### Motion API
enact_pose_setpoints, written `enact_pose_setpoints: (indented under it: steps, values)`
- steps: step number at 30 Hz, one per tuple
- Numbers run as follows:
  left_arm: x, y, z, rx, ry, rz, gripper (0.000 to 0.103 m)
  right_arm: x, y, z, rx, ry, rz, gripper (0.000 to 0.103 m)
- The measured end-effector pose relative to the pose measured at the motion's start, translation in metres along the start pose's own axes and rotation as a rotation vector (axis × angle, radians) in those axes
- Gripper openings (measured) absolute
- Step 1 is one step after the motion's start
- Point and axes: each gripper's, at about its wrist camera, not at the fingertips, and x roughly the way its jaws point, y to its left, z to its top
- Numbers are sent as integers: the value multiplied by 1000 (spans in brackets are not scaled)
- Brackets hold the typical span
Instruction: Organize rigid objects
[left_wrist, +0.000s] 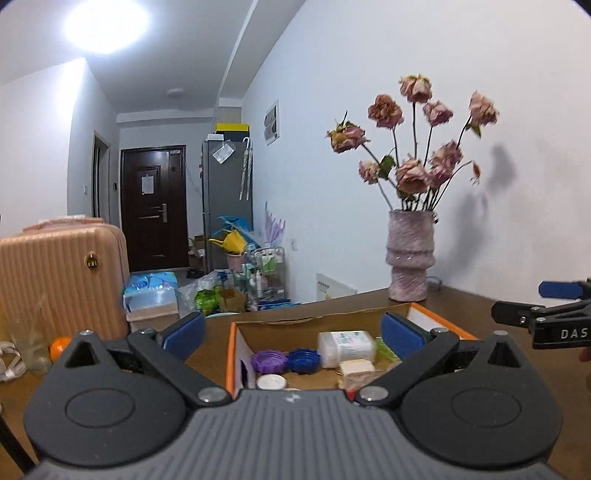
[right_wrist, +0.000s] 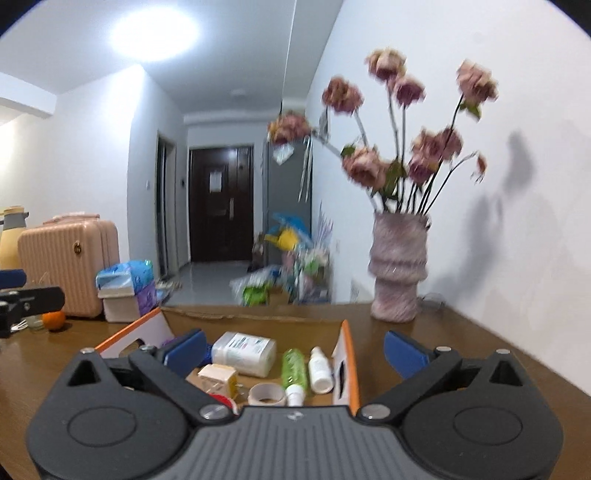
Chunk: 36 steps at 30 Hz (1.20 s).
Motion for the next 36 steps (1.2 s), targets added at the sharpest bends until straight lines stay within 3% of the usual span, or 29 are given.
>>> enact_pose_setpoints:
  steps: [9, 20, 25, 29, 33, 36]
  values:
    - [-54, -4, -11, -29, 9, -1, 103, -52, 7, -16, 40, 1, -17, 103]
    - [-161, -22, -27, 25, 32, -51, 103, -155, 26, -38, 62, 2, -9, 103]
    - [-217, -34, -59, 60, -11, 22, 103, -210, 37, -67, 77, -16, 20, 103]
    - [-265, -30, -73, 1, 5, -10, 103, -252, 53, -84, 28, -17, 1, 103]
    - [-314, -29, -87, -84, 17, 15, 103, -299, 75, -94, -56, -51, -56, 103]
    - [-330, -37, -93, -60, -7, 27, 103, -331, 89, -104, -50, -72, -71, 103]
